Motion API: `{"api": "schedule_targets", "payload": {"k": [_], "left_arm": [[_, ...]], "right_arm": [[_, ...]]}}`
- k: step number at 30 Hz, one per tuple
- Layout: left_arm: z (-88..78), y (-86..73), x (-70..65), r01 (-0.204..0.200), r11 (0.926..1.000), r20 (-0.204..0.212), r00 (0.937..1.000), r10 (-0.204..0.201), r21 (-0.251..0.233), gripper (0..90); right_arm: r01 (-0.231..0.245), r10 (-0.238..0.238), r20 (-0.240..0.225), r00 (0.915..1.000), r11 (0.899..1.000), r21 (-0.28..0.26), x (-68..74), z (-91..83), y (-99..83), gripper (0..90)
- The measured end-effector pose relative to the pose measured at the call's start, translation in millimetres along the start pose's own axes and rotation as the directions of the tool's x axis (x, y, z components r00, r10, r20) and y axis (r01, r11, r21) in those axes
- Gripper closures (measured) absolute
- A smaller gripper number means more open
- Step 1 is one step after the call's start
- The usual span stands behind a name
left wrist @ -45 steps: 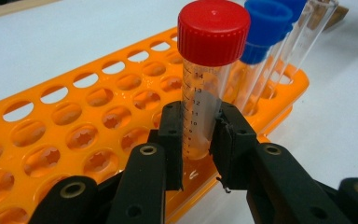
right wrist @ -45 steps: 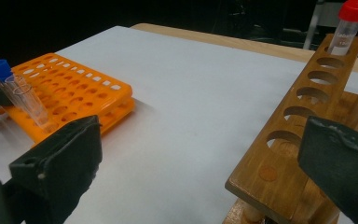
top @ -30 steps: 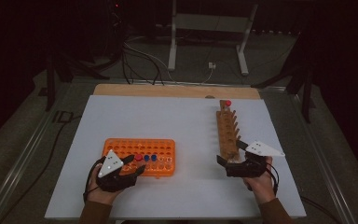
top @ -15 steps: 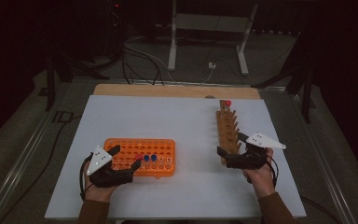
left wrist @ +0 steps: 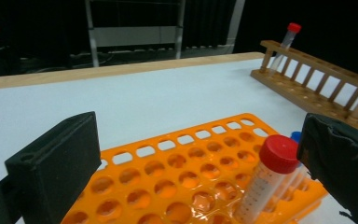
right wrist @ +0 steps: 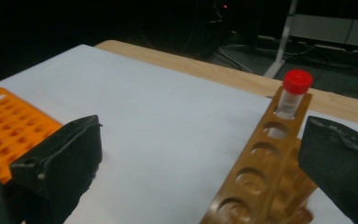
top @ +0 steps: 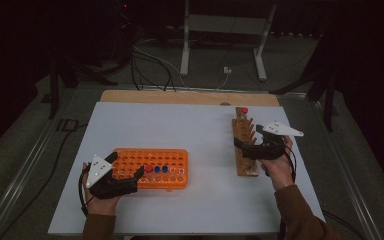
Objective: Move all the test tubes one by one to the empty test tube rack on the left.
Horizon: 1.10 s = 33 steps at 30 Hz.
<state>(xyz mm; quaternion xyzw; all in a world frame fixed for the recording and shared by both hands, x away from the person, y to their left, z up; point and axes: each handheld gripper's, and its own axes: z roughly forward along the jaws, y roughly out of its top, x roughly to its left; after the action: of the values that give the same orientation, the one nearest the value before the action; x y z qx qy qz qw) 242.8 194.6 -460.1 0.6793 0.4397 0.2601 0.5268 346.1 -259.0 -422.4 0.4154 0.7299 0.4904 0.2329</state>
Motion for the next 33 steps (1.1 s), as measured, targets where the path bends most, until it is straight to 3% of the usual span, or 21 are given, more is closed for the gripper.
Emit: {"api": "schedule_targets", "payload": {"k": [8, 11, 14, 22, 26, 33], "left_arm": [[1.7, -3.9, -0.8, 0.018, 0.9998, -0.006, 0.9998, -0.018, -0.001, 0.3], [2.8, -4.9, -1.0, 0.02, 0.9998, -0.01, 0.9998, -0.02, 0.004, 0.3], [3.5, -5.6, -1.1, 0.016, 0.9998, -0.02, 0.9997, -0.016, 0.008, 0.3], [3.0, -7.2, 0.8, 0.037, 0.9993, -0.034, 0.9988, -0.036, 0.006, 0.3], [2.0, -7.8, 2.7, 0.051, 0.9987, -0.037, 0.998, -0.051, -0.001, 0.3], [1.1, -8.4, 4.5, 0.058, 0.9983, -0.043, 0.9974, -0.058, 0.002, 0.3]], "right_arm": [[-0.033, 0.032, 0.037, 0.9988, 0.999, 0.026, -27.1, 22.4, 9.6, 0.3], [-0.063, 0.062, 0.053, 0.9967, 0.997, 0.034, -38.7, 30.9, 9.0, 5.1], [-0.109, 0.108, 0.04, 0.9933, 0.994, 0.028, -47.4, 39.0, 9.3, 9.1], [-0.136, 0.129, 0.103, 0.9863, 0.988, 0.071, -60.8, 67.8, 16.0, 16.7], [-0.159, 0.146, 0.143, 0.9789, 0.984, 0.083, -68.1, 80.0, 17.1, 28.4], [-0.12, 0.098, 0.176, 0.9795, 0.986, 0.12, -67.8, 92.7, 15.9, 58.4]]}}
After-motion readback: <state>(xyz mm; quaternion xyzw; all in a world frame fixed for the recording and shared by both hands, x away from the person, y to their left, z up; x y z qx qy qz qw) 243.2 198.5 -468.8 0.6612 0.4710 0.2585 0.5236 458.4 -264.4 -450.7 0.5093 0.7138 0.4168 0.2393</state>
